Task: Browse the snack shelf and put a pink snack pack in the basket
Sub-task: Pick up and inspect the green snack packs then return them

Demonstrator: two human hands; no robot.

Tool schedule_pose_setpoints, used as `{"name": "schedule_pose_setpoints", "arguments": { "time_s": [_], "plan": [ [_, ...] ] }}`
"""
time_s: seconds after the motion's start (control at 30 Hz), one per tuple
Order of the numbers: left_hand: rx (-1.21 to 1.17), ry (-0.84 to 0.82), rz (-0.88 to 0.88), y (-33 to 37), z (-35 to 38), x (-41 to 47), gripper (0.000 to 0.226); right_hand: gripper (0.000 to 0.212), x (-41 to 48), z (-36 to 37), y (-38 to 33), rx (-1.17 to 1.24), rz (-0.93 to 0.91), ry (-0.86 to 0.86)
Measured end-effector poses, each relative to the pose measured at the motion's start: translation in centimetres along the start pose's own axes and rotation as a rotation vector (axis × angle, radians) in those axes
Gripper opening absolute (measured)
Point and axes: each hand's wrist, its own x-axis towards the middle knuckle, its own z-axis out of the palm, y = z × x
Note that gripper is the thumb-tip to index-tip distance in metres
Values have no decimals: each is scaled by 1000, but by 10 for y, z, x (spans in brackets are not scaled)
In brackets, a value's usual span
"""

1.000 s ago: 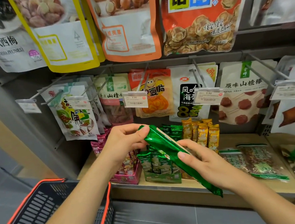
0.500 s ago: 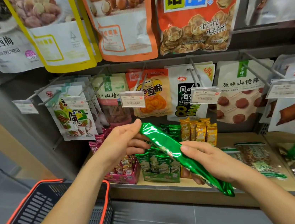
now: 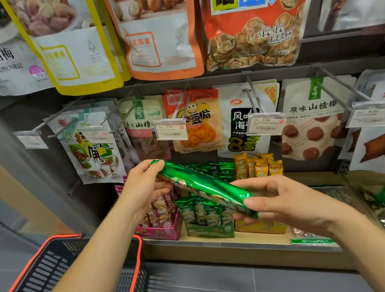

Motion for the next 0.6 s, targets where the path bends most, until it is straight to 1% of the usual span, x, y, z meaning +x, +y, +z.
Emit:
{"name": "schedule_pose_setpoints", "arguments": {
  "time_s": [0.13, 0.23, 0.3, 0.4, 0.43, 0.5, 0.53, 0.6],
  "plan": [
    [5, -47, -64, -4, 0, 1, 17, 37, -3, 0, -2, 6, -42, -14],
    [90, -74, -62, -7, -3, 2, 23, 38, -3, 0, -4, 145, -72, 75],
    [118, -47, -46, -9, -2, 2, 24, 37, -2, 2, -4, 211, -77, 145],
    [146, 0, -24, -11, 1, 3, 24, 34, -2, 6, -4, 262, -84, 170],
    [152, 5, -24, -11, 1, 3, 24, 35, -1, 8, -4, 269, -94, 165],
    [177, -8, -35, -11, 1, 5, 25, 44, -1, 10, -4, 259, -130, 169],
    [217, -22, -38, -12, 1, 5, 26, 50, 0, 10, -4, 244, -145, 191],
    [383, -46, -19, -12, 1, 5, 29, 63, 1, 10, -3, 175, -164, 262]
  ]
}}
